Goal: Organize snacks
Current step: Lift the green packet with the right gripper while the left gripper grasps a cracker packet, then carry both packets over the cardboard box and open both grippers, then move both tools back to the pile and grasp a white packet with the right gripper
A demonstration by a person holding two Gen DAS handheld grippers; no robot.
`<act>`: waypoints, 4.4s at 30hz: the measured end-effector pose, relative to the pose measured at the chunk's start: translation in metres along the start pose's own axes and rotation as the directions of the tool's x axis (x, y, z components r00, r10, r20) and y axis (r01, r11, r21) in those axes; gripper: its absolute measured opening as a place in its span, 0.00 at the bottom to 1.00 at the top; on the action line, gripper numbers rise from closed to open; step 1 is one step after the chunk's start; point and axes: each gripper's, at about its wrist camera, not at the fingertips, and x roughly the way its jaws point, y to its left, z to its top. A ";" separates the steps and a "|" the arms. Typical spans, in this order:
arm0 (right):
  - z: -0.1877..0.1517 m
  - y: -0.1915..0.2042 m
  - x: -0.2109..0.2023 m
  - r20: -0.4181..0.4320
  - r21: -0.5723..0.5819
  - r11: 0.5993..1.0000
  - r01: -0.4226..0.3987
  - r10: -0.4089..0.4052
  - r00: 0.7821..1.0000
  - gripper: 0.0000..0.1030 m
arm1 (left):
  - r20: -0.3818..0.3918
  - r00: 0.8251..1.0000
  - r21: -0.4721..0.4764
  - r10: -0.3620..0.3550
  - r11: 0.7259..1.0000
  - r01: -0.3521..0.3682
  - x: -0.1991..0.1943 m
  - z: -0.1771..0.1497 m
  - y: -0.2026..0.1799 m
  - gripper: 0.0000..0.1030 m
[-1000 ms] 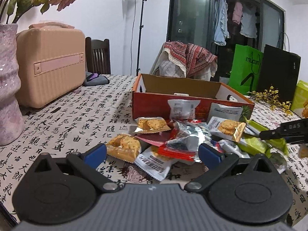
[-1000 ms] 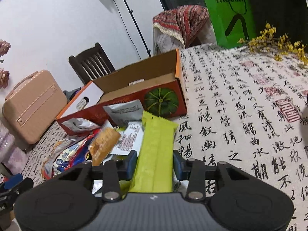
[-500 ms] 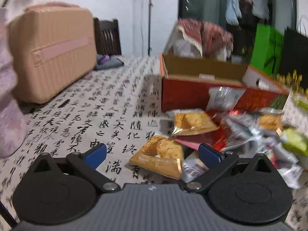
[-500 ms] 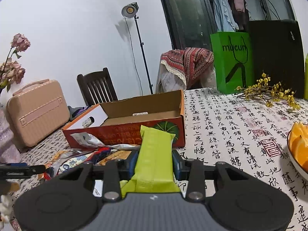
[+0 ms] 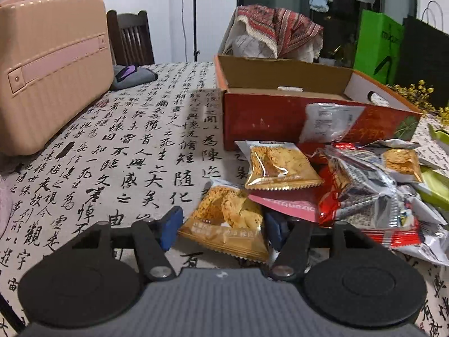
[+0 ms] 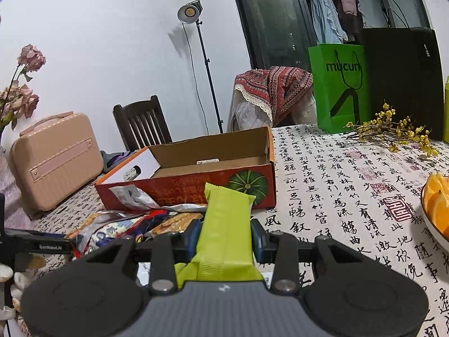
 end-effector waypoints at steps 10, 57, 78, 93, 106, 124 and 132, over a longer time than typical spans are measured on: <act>0.000 0.003 -0.003 0.004 -0.006 1.000 -0.006 0.006 1.000 0.36 | 0.098 0.994 -0.026 0.038 0.999 -0.036 -0.035 -0.006 0.005 0.59; 0.118 -0.011 0.190 0.003 -0.009 0.999 0.043 -0.043 0.999 0.35 | 0.210 0.977 -0.114 0.042 0.993 -0.018 0.080 0.141 -0.059 0.59; 0.116 -0.010 0.180 0.000 -0.031 0.999 0.018 -0.018 1.000 1.00 | 0.310 0.951 -0.174 0.008 0.984 0.048 0.056 0.134 -0.052 1.00; 0.131 0.015 0.109 0.071 -0.120 0.992 0.042 -0.034 0.997 1.00 | 0.314 0.949 -0.178 -0.003 0.982 0.062 -0.001 0.137 -0.056 1.00; 0.077 0.021 0.037 0.035 -0.141 0.990 0.009 -0.004 0.999 1.00 | 0.304 0.952 -0.114 -0.040 0.990 0.078 -0.059 0.079 -0.058 1.00; -0.015 -0.002 -0.015 -0.086 -0.100 0.994 0.041 -0.050 0.995 1.00 | 0.245 0.968 -0.120 -0.056 0.989 0.088 -0.083 -0.021 -0.039 1.00; -0.031 -0.006 -0.012 -0.141 -0.105 0.993 0.051 -0.065 0.988 1.00 | 0.223 0.973 -0.118 -0.060 0.989 0.088 -0.086 -0.034 -0.041 1.00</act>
